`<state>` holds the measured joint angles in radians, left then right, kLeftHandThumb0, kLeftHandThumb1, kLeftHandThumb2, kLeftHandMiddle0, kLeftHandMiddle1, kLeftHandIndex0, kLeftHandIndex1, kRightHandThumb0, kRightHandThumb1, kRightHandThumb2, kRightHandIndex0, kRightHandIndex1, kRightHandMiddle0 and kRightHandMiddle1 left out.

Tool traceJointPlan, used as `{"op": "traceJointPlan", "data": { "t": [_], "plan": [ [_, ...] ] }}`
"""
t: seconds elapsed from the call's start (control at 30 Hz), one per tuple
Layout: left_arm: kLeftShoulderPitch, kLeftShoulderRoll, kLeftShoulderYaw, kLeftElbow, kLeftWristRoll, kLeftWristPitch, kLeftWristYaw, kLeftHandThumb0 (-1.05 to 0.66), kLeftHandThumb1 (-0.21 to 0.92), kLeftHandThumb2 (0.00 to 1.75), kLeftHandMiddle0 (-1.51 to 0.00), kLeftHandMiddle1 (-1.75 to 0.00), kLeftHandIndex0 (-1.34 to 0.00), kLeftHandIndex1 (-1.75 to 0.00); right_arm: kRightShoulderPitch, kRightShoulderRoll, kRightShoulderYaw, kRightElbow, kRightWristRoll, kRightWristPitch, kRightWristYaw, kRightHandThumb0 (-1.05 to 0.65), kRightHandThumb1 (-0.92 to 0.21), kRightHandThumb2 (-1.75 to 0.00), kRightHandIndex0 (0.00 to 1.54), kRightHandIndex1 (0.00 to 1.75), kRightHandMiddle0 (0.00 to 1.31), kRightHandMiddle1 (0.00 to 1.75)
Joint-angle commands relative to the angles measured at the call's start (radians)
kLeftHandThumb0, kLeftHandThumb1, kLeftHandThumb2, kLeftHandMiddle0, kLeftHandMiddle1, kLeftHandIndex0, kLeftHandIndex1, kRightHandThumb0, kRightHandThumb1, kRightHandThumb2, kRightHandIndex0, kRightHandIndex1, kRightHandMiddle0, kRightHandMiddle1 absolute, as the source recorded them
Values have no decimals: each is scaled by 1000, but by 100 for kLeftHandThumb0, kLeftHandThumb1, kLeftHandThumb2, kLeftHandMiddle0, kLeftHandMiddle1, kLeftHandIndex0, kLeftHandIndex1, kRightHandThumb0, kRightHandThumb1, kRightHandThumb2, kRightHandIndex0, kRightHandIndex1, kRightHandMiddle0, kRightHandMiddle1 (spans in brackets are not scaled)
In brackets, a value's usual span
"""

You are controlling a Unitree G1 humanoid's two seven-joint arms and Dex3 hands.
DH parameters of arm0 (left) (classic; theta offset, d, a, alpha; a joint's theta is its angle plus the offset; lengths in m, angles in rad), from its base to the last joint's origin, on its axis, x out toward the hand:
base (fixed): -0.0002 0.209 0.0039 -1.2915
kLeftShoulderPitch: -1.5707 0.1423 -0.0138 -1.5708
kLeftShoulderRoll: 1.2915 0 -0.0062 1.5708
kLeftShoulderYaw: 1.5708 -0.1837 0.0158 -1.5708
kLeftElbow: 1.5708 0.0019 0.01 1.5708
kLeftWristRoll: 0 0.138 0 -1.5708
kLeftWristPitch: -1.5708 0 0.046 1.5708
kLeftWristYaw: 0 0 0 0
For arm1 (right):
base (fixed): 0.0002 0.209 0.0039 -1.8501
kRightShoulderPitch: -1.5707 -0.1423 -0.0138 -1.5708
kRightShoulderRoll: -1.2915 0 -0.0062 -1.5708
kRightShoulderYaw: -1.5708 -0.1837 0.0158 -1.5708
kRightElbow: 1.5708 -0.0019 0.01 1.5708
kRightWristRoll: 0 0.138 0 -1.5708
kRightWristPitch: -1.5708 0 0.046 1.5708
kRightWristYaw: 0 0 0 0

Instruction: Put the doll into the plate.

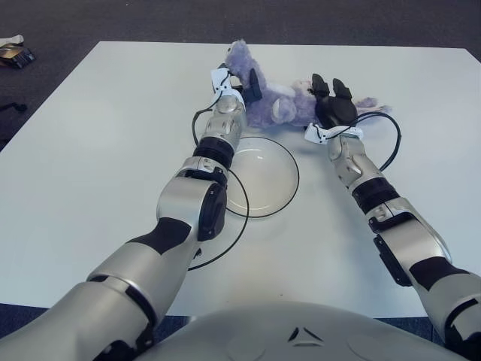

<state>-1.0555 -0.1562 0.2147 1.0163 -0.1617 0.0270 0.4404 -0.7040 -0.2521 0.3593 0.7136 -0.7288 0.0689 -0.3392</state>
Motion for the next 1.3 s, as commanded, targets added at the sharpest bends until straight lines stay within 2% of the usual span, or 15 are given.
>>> {"op": "traceJointPlan", "data": {
  "t": [0.0, 0.03, 0.07, 0.1, 0.13, 0.2, 0.27, 0.4, 0.53, 0.57, 0.6, 0.67, 0.77, 0.97, 1.27],
  "plan": [
    [12, -62, -11, -16, -4, 13, -12, 0, 1, 163, -87, -161, -64, -175, -38, 11, -10, 72, 35, -52, -13, -40, -18, -103, 6, 48, 0, 47],
    [12, -61, -13, -17, -3, 17, -12, 0, 1, 162, -88, -160, -64, -175, -48, 11, -9, 95, 39, -66, -19, -36, -16, -106, 4, 64, 0, 61],
    [12, -61, -13, -17, -2, 20, -10, 0, 1, 162, -88, -160, -63, -175, -61, 12, -10, 126, 45, -85, -28, -35, -15, -107, 3, 70, 0, 66],
    [12, -61, -14, -18, -2, 22, -9, 0, 1, 162, -88, -159, -63, -175, -70, 13, -11, 149, 49, -99, -36, -30, -13, -111, 2, 89, 0, 85],
    [12, -62, -13, -20, -3, 25, -8, 0, 1, 161, -88, -159, -63, -175, -79, 15, -11, 175, 54, -113, -46, -28, -12, -112, 1, 96, 0, 92],
    [12, -62, -12, -22, -6, 27, -6, 0, 1, 161, -88, -158, -63, -175, -93, 17, -10, 210, 60, -132, -60, -20, -8, -119, 1, 124, 0, 125],
    [15, -62, -12, -25, -7, 29, -6, 0, 2, 161, -88, -158, -62, -175, -103, 20, -8, 238, 64, -146, -76, -18, -7, -122, 0, 134, 0, 136],
    [18, -63, -13, -29, -8, 32, -5, 0, 2, 160, -88, -158, -62, -175, -120, 28, -12, 285, 77, -168, -101, -5, -5, -132, 1, 158, 8, 163],
    [21, -63, -11, -33, -11, 33, -7, 0, 2, 160, -87, -159, -62, -175, -125, 35, -26, 315, 107, -201, -111, 9, -8, -140, 8, 170, 15, 172],
    [22, -63, -11, -33, -12, 34, -8, 0, 2, 160, -87, -159, -62, -175, -124, 37, -33, 319, 118, -212, -116, 22, -18, -135, 26, 172, 24, 173],
    [23, -63, -10, -33, -13, 34, -8, 0, 2, 160, -87, -159, -62, -175, -124, 39, -40, 325, 129, -226, -121, 27, -21, -134, 32, 172, 28, 173],
    [25, -64, -9, -34, -17, 33, -8, 0, 2, 160, -87, -159, -62, -175, -123, 42, -53, 339, 149, -259, -130, 37, -26, -132, 45, 173, 40, 174],
    [27, -61, -14, -34, -16, 36, -11, 0, 2, 161, -87, -160, -62, -175, -122, 41, -64, 356, 170, -313, -141, 44, -28, -135, 57, 174, 56, 174],
    [33, -60, -14, -38, -19, 37, -17, 0, 3, 161, -86, -162, -61, -175, -121, 39, -79, 382, 201, -395, -148, 49, -25, -139, 65, 175, 73, 175],
    [47, -50, -33, -42, -3, 39, -38, 0, 5, 158, -86, -159, -60, -175, -120, 41, -95, 402, 226, -456, -164, 52, -19, -147, 71, 175, 86, 175]
  ]
}}
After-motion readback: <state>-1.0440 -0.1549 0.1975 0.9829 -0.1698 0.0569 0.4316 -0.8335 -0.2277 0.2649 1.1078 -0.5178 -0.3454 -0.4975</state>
